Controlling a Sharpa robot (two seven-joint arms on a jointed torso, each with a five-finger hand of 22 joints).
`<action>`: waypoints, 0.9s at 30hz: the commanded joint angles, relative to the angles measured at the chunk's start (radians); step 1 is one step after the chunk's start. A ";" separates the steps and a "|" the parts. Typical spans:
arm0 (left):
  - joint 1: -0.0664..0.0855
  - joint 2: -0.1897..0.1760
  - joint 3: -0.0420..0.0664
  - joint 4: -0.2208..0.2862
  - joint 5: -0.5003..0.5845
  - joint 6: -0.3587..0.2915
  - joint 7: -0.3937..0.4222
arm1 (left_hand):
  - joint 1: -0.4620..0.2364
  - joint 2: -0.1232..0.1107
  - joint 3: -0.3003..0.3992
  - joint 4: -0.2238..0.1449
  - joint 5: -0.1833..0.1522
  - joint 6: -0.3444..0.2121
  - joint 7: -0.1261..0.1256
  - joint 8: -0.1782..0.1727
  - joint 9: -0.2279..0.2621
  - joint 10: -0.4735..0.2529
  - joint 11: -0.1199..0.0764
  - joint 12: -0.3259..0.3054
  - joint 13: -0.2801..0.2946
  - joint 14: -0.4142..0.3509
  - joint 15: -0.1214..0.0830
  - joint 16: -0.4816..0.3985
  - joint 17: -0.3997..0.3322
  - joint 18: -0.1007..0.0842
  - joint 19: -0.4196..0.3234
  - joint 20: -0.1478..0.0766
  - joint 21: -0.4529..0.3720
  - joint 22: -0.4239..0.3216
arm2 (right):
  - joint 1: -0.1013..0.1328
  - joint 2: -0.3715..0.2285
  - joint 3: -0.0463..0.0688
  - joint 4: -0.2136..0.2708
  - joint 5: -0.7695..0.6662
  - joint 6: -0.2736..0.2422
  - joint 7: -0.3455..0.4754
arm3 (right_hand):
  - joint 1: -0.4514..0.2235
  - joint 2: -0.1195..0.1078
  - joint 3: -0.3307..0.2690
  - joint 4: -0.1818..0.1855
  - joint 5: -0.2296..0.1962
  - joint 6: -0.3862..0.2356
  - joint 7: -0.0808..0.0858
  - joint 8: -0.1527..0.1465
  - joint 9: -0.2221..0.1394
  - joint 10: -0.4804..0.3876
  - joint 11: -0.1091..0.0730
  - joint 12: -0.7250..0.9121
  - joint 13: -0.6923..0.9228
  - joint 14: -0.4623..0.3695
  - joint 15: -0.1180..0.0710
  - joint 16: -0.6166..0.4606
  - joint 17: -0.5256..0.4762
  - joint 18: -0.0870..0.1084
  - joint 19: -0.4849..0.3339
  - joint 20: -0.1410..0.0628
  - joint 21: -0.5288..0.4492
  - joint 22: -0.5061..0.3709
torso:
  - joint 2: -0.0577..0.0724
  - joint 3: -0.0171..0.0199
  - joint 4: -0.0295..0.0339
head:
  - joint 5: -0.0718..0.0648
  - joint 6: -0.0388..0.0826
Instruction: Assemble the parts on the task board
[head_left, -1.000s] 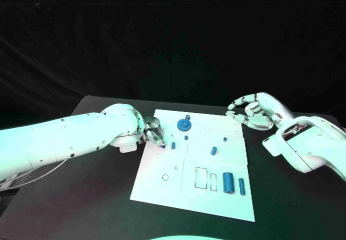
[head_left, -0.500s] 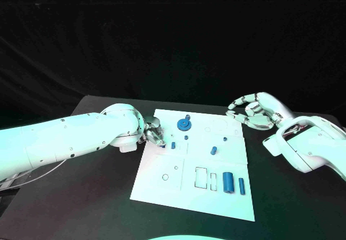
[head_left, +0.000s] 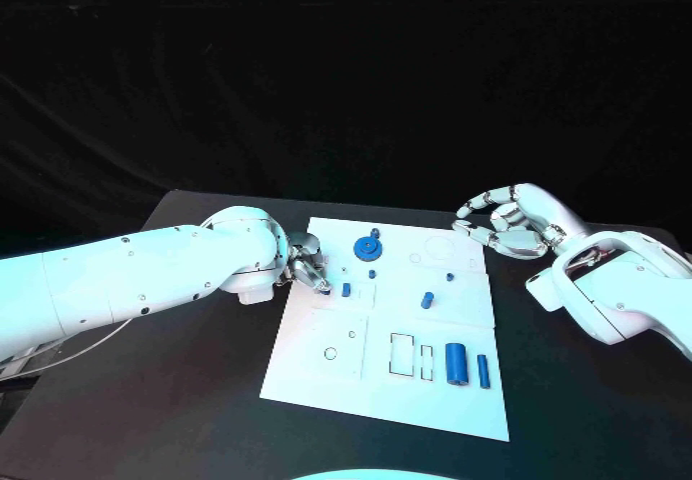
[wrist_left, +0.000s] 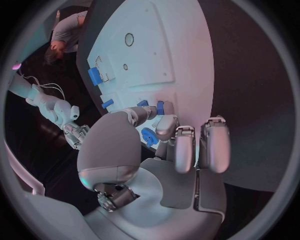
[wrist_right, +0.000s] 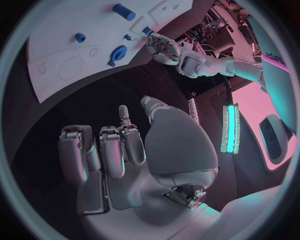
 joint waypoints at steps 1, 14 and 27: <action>-0.004 0.004 -0.002 0.003 0.001 0.029 -0.009 | -0.014 0.001 0.098 -0.104 -0.004 0.007 -0.009 0.002 -0.004 0.009 -0.002 0.006 0.003 0.102 -0.008 0.004 0.263 -0.017 0.003 -0.002 0.003 0.041 | -0.001 0.000 0.000 0.002 -0.010 0.000 0.003 | -0.007 0.003 -0.007 0.001 0.004 -0.004 -0.004 0.006 0.001 0.002 -0.007 -0.001 0.133 0.091 -0.007 -0.005 0.197 0.008 0.046 -0.010 -0.003 0.209 | 0.000 0.0006 -0.0002 | 0.000 -0.001; -0.004 0.015 -0.002 -0.005 0.002 0.031 -0.015 | -0.039 0.005 0.056 -0.069 -0.009 0.016 -0.015 0.000 -0.019 0.012 -0.006 0.008 0.008 0.102 -0.013 0.004 0.263 -0.017 0.004 -0.006 0.003 0.041 | -0.001 -0.003 0.000 0.005 -0.010 -0.001 0.003 | -0.007 0.003 -0.007 0.001 0.004 -0.004 -0.004 0.006 0.001 0.002 -0.007 -0.001 0.133 0.091 -0.007 -0.005 0.197 0.008 0.046 -0.010 -0.003 0.209 | 0.000 0.0002 0.0003 | -0.001 -0.001; -0.004 0.023 -0.002 -0.010 0.004 0.043 -0.022 | -0.075 0.006 0.008 -0.021 -0.016 0.029 -0.017 -0.003 -0.035 0.017 -0.008 0.015 0.019 0.102 -0.014 0.004 0.263 -0.018 0.007 -0.007 0.003 0.044 | -0.001 -0.004 0.000 0.007 -0.010 -0.002 0.002 | -0.008 0.003 -0.008 0.001 0.004 -0.005 -0.003 0.006 0.001 0.001 -0.007 -0.002 0.132 0.091 -0.007 -0.006 0.196 0.009 0.044 -0.010 -0.005 0.208 | 0.000 -0.0006 0.0009 | -0.001 -0.004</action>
